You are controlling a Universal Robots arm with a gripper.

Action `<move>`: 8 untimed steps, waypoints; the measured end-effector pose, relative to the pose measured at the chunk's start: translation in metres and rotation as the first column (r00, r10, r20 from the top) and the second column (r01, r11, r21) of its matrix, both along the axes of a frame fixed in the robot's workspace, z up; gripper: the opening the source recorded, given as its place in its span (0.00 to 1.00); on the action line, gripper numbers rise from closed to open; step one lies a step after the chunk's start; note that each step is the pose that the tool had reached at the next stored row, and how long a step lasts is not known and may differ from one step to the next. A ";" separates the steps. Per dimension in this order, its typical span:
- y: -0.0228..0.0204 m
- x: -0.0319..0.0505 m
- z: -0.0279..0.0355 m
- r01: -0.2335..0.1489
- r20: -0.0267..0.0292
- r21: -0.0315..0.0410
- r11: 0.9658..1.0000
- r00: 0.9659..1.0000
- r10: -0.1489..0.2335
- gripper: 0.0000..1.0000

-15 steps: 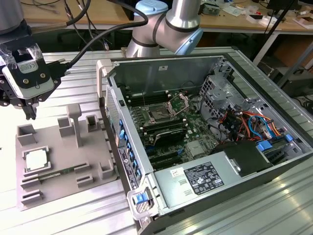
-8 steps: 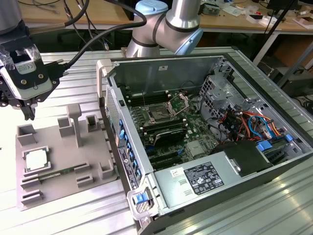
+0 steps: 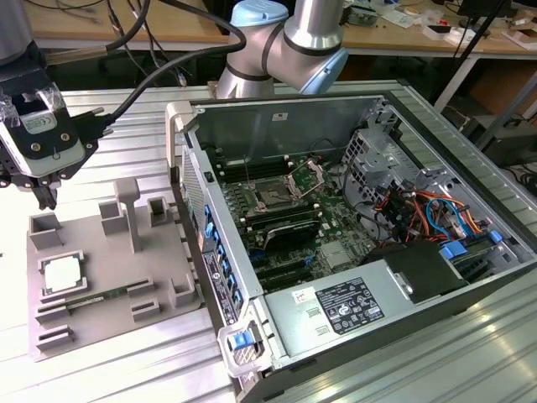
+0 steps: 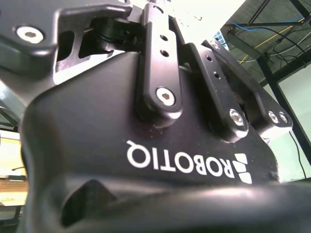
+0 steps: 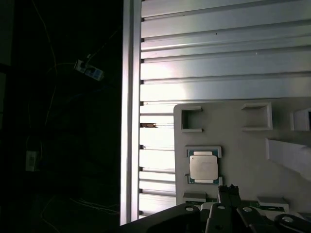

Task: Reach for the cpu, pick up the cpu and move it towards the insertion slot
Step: 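Reach for the cpu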

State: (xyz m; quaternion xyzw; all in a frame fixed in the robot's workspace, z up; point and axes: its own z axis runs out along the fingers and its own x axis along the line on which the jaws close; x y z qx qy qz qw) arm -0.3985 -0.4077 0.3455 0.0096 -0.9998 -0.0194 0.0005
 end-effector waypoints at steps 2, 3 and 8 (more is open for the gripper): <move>0.0000 -0.0004 -0.0015 0.000 0.000 0.000 1.000 1.000 0.000 0.11; 0.0000 -0.0013 -0.0025 0.000 0.000 0.000 1.000 1.000 0.000 0.11; 0.0000 -0.0025 -0.0034 0.000 0.000 0.000 1.000 1.000 0.000 0.11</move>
